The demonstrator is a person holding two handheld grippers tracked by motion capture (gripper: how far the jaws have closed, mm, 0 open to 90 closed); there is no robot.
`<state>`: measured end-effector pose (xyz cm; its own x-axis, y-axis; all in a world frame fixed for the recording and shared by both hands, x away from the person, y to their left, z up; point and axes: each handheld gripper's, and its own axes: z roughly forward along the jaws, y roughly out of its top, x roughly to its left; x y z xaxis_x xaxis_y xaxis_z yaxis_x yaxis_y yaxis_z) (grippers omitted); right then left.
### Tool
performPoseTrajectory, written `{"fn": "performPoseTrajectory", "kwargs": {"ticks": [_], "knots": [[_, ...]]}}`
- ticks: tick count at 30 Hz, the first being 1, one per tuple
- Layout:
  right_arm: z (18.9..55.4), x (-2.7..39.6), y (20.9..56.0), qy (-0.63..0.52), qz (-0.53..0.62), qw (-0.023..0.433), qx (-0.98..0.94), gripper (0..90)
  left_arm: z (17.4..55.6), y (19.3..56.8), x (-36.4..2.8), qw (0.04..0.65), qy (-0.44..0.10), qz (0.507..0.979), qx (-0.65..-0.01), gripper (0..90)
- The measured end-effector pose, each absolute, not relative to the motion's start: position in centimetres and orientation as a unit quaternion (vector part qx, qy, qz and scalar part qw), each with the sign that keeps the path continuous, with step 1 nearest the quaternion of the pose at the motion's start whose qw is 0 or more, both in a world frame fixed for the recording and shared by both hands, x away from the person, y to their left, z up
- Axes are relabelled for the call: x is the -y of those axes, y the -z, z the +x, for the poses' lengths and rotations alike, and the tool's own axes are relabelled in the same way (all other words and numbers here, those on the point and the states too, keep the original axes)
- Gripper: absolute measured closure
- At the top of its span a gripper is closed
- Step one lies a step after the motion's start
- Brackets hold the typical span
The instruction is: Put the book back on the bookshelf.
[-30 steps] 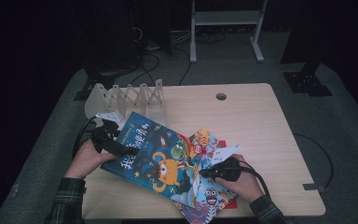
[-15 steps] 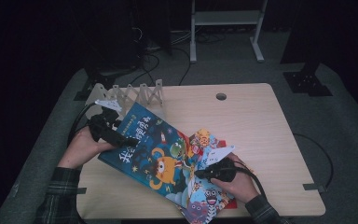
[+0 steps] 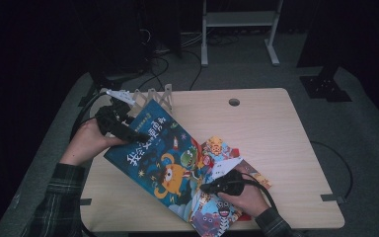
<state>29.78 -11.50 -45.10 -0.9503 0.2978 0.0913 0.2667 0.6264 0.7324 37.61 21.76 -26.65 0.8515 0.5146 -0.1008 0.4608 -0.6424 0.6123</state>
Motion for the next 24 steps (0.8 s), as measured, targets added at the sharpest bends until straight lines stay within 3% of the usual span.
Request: {"fn": "performPoseTrajectory", "kwargs": {"ticks": [14, 24], "knots": [[29.4, 10.6, 45.2, -0.407, 0.146, 0.007, -0.902, 89.7, 38.3, 24.3, -20.9, 0.325, -0.035, 0.908, -0.263, 53.1], [29.1, 9.6, 45.2, -0.408, 0.140, 0.003, -0.902, 89.7, 38.6, 22.6, -19.6, 0.325, -0.028, 0.911, -0.251, 61.0]]}}
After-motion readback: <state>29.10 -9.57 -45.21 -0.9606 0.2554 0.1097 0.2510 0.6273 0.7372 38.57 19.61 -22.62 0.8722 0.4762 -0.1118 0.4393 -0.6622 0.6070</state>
